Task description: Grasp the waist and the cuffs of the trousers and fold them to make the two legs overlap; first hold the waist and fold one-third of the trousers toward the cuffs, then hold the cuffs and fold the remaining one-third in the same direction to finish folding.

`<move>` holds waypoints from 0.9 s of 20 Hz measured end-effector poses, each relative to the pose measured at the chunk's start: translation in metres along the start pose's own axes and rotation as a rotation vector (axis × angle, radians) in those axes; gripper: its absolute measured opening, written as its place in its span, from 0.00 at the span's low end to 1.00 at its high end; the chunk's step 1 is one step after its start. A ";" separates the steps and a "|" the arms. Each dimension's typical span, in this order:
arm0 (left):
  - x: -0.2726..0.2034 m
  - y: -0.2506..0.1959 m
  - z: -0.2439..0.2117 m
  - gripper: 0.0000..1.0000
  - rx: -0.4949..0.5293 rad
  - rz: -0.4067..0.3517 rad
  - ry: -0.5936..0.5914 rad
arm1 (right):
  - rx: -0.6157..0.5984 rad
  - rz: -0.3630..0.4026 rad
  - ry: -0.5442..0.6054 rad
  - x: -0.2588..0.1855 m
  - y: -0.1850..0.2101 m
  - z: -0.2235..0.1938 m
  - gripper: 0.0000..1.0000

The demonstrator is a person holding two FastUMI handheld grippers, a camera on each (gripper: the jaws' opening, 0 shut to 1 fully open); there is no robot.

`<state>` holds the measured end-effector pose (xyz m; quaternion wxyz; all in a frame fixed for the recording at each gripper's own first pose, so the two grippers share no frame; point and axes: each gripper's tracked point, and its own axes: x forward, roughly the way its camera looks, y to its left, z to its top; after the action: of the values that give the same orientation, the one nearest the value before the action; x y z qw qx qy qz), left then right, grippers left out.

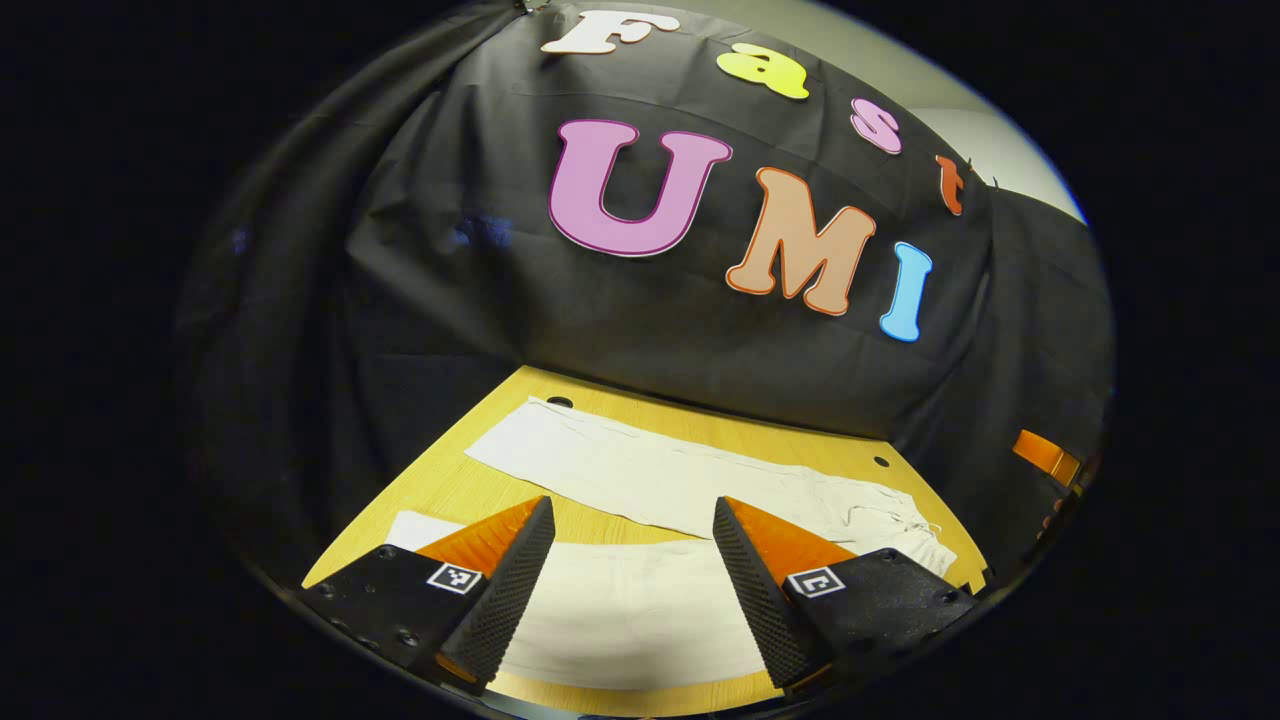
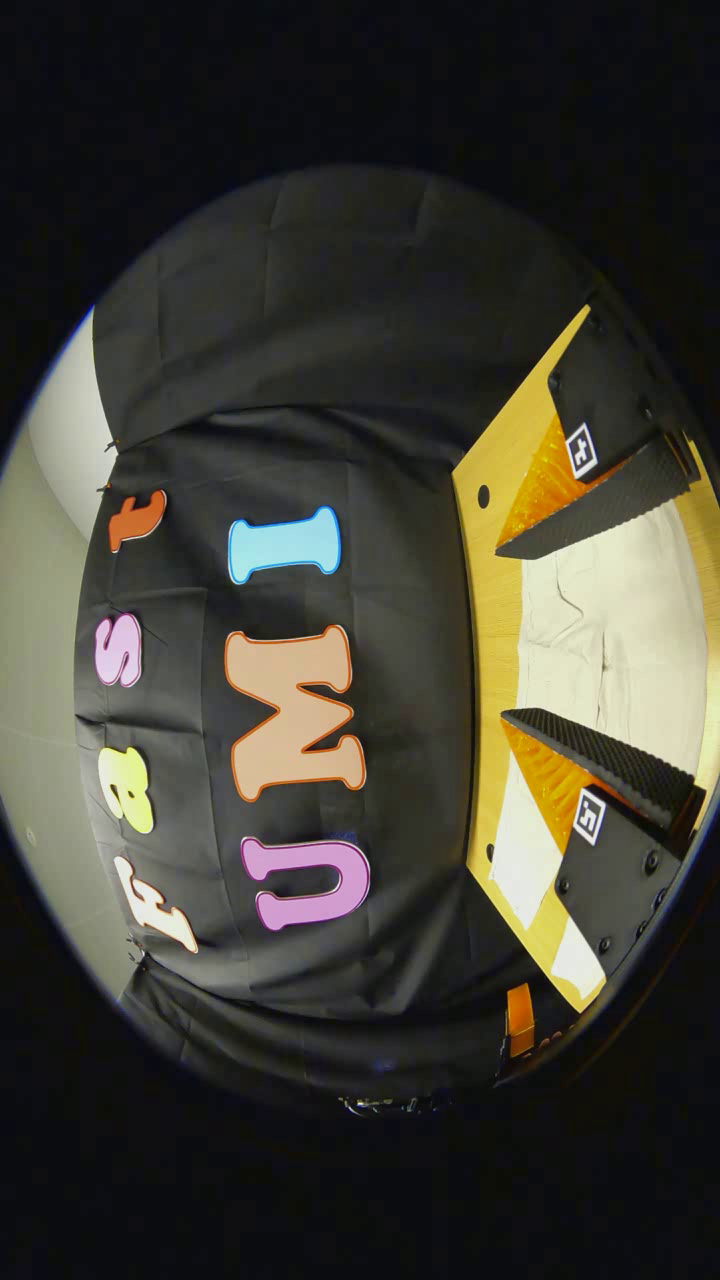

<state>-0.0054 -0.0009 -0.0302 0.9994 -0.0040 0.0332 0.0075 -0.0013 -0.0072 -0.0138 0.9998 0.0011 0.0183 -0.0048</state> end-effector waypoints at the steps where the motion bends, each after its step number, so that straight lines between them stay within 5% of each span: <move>1: 0.000 0.000 0.000 0.94 0.000 0.000 0.002 | 0.001 0.002 0.000 0.001 0.000 0.001 0.96; 11: 0.005 0.005 -0.009 0.95 0.023 -0.016 0.036 | -0.003 -0.003 0.015 0.003 -0.001 -0.007 0.96; 18: 0.005 0.030 -0.058 0.94 0.124 -0.088 0.209 | -0.027 -0.020 0.051 -0.006 -0.007 -0.023 0.96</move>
<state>-0.0051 0.0283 -0.0881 0.9882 0.0553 0.1372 -0.0389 -0.0086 -0.0142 -0.0368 0.9989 -0.0123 0.0438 -0.0146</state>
